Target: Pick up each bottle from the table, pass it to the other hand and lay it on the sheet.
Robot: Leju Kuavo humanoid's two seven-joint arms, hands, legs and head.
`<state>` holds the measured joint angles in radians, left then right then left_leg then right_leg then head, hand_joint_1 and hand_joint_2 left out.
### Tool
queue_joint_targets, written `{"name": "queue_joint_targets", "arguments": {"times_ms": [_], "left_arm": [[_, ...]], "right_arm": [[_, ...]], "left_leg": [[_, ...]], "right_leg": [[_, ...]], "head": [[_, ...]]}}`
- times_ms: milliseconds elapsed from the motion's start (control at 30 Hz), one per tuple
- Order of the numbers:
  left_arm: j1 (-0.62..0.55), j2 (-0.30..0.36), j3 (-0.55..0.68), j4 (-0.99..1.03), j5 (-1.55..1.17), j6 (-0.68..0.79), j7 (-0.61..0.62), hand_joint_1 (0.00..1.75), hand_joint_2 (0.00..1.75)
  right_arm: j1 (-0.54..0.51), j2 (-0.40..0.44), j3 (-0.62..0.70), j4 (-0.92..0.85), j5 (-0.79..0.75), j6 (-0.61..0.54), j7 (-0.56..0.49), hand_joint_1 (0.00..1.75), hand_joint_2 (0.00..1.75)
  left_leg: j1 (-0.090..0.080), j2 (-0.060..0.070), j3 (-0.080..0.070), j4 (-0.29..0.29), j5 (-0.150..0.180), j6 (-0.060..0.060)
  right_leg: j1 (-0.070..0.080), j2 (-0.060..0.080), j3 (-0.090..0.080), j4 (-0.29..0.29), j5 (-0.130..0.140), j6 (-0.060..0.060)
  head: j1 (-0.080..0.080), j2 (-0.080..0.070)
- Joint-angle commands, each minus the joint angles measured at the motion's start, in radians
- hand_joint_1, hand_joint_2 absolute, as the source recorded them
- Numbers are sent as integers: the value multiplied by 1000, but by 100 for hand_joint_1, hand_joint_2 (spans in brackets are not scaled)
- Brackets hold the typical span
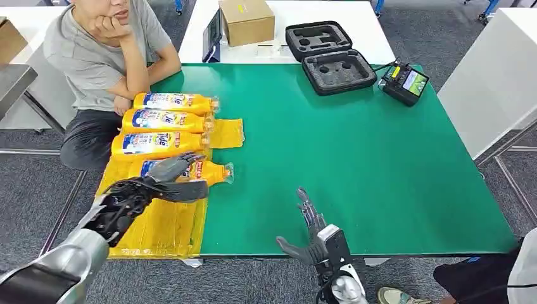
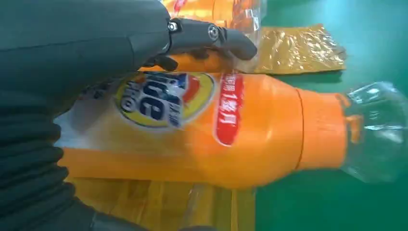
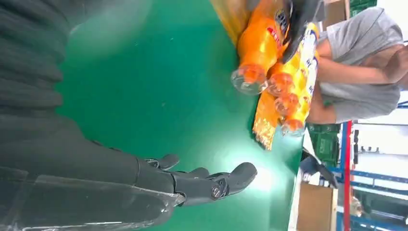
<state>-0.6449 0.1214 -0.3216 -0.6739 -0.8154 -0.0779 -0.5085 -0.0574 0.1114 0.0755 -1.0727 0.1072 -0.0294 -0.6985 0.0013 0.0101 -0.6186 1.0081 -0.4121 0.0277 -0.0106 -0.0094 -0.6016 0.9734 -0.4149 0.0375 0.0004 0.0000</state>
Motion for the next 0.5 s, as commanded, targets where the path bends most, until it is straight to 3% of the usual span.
{"name": "queue_joint_targets", "arguments": {"times_ms": [33,267,467,500], "left_arm": [[342,181,-88,-603,150,54,111,0,0],[413,121,-65,-665,146,137,142,0,0],[432,54,-24,-725,218,214,72,0,0],[446,28,1,-753,265,249,35,0,175]], "right_arm": [[-57,1,-6,93,36,15,0,0,175],[-56,0,9,88,56,-7,0,0,175],[-39,7,-11,66,49,-1,0,0,175],[-30,10,-10,44,52,-5,0,0,175]], "left_leg": [[0,7,4,-1,-2,-2],[0,2,3,0,-2,-2],[0,-1,2,0,-2,-2],[0,-1,1,0,-2,-1]], "right_leg": [[0,8,1,-1,0,-1],[0,3,1,-1,-2,-1],[0,1,1,-1,-2,-2],[0,0,0,-1,-2,-1]], "head": [[-1,0],[0,0],[0,0],[0,0]]}}
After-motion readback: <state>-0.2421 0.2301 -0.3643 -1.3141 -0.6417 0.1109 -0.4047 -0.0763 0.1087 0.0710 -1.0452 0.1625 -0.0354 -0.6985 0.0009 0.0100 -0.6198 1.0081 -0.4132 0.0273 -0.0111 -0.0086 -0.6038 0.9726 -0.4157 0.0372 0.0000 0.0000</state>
